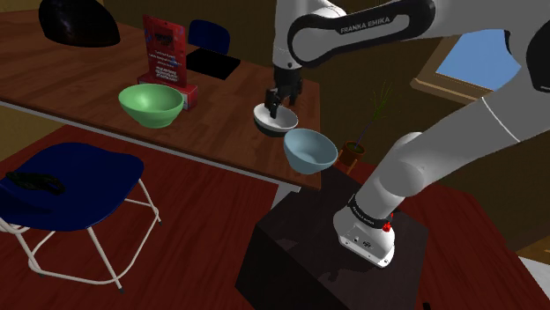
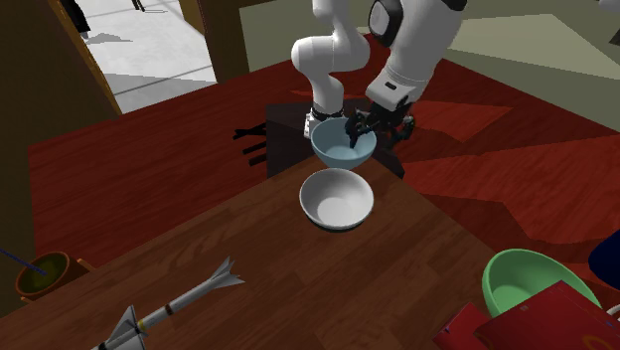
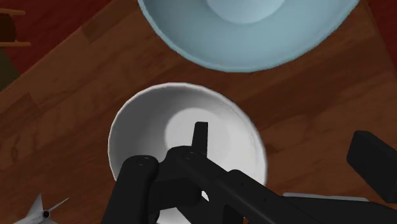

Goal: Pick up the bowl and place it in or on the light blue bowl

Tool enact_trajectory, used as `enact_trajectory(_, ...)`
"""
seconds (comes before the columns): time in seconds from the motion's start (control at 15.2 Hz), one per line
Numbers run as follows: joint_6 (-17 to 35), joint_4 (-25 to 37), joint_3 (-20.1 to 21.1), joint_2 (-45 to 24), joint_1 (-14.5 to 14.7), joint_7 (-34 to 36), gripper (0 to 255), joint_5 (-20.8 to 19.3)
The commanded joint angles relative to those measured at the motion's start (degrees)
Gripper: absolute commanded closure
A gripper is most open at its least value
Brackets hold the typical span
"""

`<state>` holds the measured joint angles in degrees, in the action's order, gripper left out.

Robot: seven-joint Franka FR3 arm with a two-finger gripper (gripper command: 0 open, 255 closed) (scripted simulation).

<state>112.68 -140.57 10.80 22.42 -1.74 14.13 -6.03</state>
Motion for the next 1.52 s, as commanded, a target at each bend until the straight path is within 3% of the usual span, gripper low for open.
enact_trajectory(0.0, 3.5, 1.4, 1.1, -4.8, -0.7, 1.9, 0, -2.4)
enact_trajectory(0.4, 10.8, 7.2, 3.6, -18.8, -2.2, 9.5, 0, -11.8)
enact_trajectory(0.92, 16.6, 4.8, 2.7, -22.5, -3.0, 11.4, 0, -14.8)
enact_trajectory(1.45, 16.6, 4.8, 2.7, -22.5, -3.0, 11.4, 0, -14.8)
